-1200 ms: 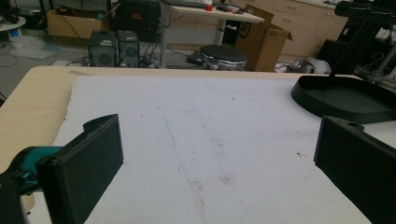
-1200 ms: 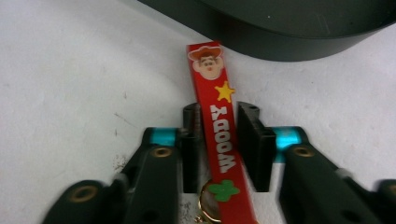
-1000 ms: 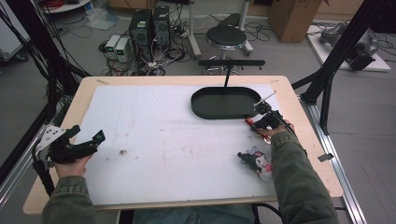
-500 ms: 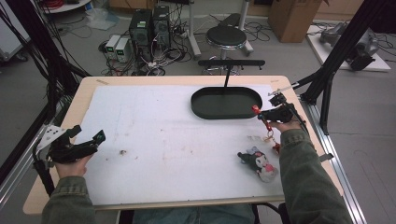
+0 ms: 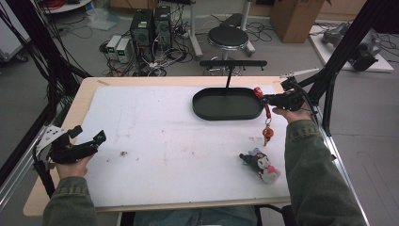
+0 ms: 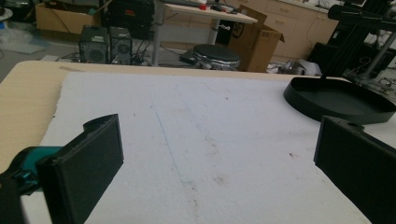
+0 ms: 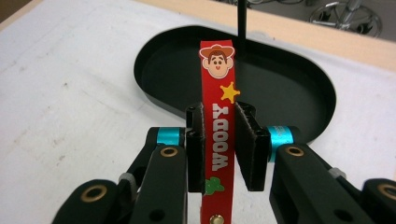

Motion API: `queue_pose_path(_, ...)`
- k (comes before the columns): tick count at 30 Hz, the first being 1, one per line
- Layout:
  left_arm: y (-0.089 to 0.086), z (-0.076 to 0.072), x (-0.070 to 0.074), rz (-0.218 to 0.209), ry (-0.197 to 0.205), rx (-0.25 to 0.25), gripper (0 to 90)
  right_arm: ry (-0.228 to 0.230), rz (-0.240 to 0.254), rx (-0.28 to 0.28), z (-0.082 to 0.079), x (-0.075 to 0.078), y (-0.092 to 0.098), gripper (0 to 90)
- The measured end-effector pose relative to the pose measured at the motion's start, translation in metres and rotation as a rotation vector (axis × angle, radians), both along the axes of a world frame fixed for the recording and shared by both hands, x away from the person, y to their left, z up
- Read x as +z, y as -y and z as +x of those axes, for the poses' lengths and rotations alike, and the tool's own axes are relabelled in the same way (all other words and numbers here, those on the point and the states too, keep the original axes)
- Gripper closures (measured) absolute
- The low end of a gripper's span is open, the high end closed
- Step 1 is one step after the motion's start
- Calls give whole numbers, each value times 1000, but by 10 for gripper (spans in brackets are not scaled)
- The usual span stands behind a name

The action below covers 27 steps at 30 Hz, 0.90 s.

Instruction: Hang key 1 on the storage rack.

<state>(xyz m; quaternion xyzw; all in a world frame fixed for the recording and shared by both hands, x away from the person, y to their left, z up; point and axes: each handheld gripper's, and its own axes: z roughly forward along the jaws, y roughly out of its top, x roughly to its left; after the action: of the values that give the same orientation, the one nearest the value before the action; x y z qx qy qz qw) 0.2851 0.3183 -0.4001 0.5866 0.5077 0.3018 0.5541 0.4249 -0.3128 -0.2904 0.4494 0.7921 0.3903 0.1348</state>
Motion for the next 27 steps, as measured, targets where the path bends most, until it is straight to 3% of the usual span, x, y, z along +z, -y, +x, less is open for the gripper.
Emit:
queue_pose_path(4, -1, 0, 0, -4, 5, 2, 18, 14, 25, -7, 1, 11, 1, 752)
queue_pose_path(8, -1, 0, 0, -5, 5, 3, 18, 43, 88, -2, 4, 25, 0, 752)
queue_pose_path(12, 0, 0, 0, -4, 2, 3, 18, 51, 103, 3, 8, 35, -6, 752)
queue_pose_path(14, -1, -2, 0, -6, 2, 4, 18, 61, 78, 9, 10, 41, -9, 752)
queue_pose_path(20, -3, -3, -1, -12, 4, 9, 18, 90, 101, 8, 16, 62, -15, 752)
queue_pose_path(27, -2, -3, 0, -12, 7, 10, 17, 94, 94, 7, 28, 69, -26, 752)
